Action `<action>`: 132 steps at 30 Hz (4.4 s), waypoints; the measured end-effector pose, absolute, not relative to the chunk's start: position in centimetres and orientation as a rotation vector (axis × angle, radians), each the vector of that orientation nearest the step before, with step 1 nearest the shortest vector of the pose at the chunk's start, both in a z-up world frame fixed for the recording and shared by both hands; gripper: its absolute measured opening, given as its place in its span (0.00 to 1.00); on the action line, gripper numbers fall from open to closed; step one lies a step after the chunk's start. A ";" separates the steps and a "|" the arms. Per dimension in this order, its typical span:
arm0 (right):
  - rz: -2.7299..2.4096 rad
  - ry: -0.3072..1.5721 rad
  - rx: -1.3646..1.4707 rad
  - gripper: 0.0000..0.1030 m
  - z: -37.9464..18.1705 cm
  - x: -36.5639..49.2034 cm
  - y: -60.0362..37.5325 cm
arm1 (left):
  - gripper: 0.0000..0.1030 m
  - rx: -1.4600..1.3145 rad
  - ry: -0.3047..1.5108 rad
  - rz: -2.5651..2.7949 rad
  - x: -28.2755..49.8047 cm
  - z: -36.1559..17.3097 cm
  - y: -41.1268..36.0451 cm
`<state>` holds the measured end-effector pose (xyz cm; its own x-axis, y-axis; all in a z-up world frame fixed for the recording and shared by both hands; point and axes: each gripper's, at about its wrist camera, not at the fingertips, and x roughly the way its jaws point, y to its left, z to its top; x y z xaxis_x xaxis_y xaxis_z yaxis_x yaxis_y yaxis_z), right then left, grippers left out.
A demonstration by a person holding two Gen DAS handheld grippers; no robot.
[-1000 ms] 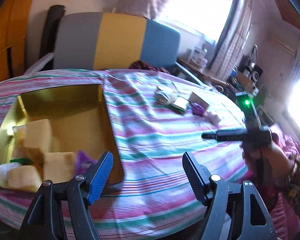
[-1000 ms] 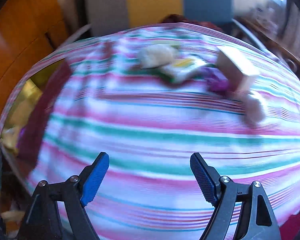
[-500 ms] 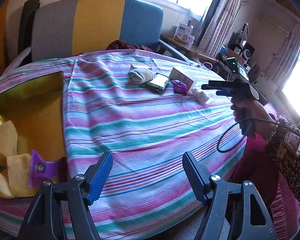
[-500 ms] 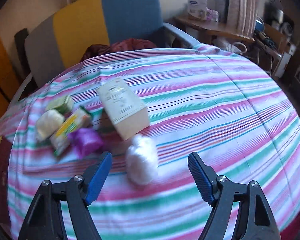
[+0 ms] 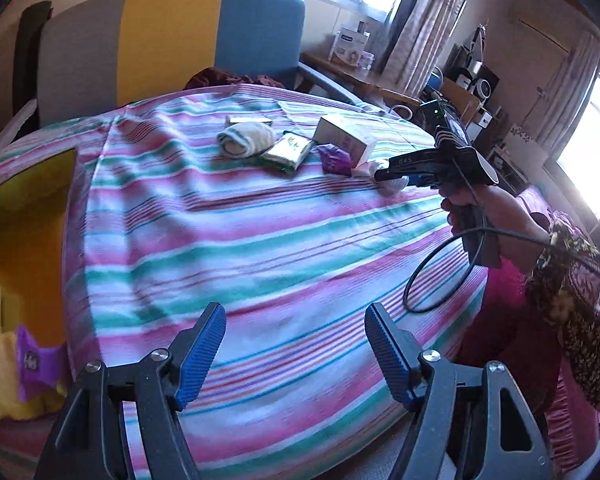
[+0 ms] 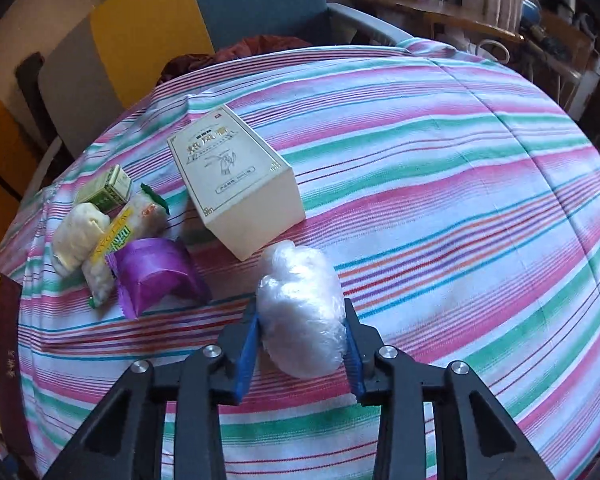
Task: Organize objects
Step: 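Move the right gripper back to the table and grasp the white plastic-wrapped bundle, then grasp another purple wrapped packet with the left gripper, then carry the purple packet with the left gripper while the right carries the white bundle to the tray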
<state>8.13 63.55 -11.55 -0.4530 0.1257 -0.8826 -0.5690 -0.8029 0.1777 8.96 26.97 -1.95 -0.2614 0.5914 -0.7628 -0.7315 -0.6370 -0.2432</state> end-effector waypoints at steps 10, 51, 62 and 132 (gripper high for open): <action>2.202 0.711 -1.264 0.36 -10.4 10.3 65.8 | 0.74 -1.043 0.239 1.907 8.0 -1.4 33.8; 2.190 0.823 -1.177 0.37 -9.6 11.4 68.1 | 0.66 -0.930 0.571 1.937 1.5 -7.5 51.3; 2.190 0.804 -1.189 0.37 -9.7 11.2 67.9 | 0.50 -1.012 0.385 1.941 -0.7 -8.7 50.9; 2.643 0.588 -1.166 0.37 -5.5 7.9 57.6 | 0.48 -1.095 -0.178 2.479 -5.8 0.2 8.3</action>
<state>7.91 57.64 -5.50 -0.6712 0.0160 -0.7411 -0.3288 -0.9025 0.2782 -5.77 8.27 0.15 -0.6001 0.4274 -0.6762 -0.3262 -0.9026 -0.2809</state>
